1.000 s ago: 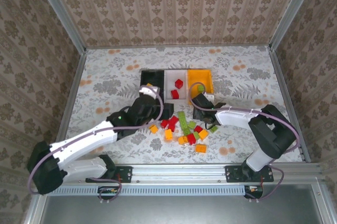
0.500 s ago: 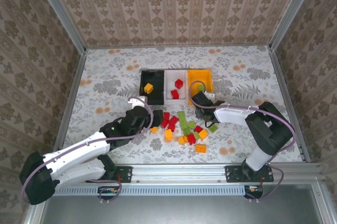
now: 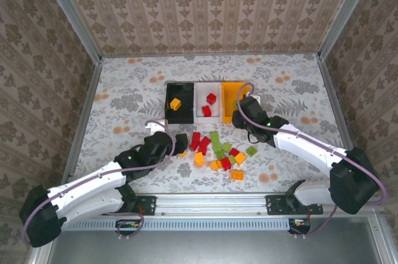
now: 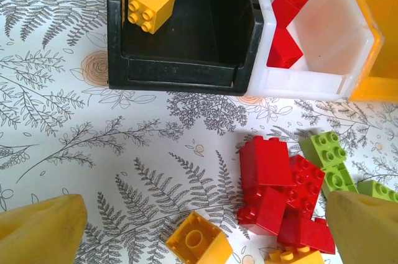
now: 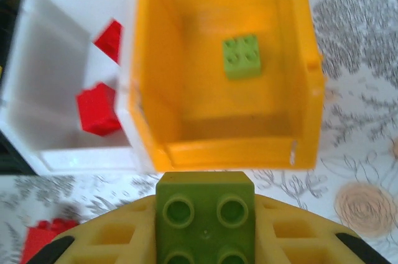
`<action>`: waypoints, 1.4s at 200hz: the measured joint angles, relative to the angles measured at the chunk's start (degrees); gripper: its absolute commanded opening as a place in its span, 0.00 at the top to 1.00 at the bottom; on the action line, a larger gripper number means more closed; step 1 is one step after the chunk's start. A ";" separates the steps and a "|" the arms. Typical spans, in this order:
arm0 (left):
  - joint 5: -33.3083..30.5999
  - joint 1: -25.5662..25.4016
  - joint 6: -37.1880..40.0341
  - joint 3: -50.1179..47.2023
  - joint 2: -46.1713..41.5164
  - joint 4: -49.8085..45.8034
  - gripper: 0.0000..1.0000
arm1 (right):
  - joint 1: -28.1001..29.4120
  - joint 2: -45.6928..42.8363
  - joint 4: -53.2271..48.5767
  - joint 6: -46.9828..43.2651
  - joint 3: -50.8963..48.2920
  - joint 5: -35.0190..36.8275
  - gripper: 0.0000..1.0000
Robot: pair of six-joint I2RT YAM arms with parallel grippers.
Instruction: Sort the legos into containers by color
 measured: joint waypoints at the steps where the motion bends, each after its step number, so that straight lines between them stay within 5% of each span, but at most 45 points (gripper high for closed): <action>1: 0.00 0.00 -0.02 0.00 0.00 0.00 0.00 | -0.13 0.15 -0.09 -0.04 0.35 -0.04 0.74; 84: -0.02 0.00 -2.58 0.00 -1.29 -1.60 0.00 | -8.63 27.19 -3.67 -0.85 22.60 -1.64 0.70; 128: 0.11 0.00 -3.19 0.00 -1.86 -2.95 0.00 | -8.83 31.23 -7.30 -0.79 26.47 -2.36 0.36; 167: 0.11 0.00 -3.19 0.00 -2.34 -2.97 0.00 | -8.76 27.80 -8.04 -0.50 24.46 -3.37 0.32; 280: 0.22 0.37 -3.17 -2.27 -2.60 -1.60 0.00 | -6.62 -0.74 -16.02 7.02 -7.06 -8.81 0.27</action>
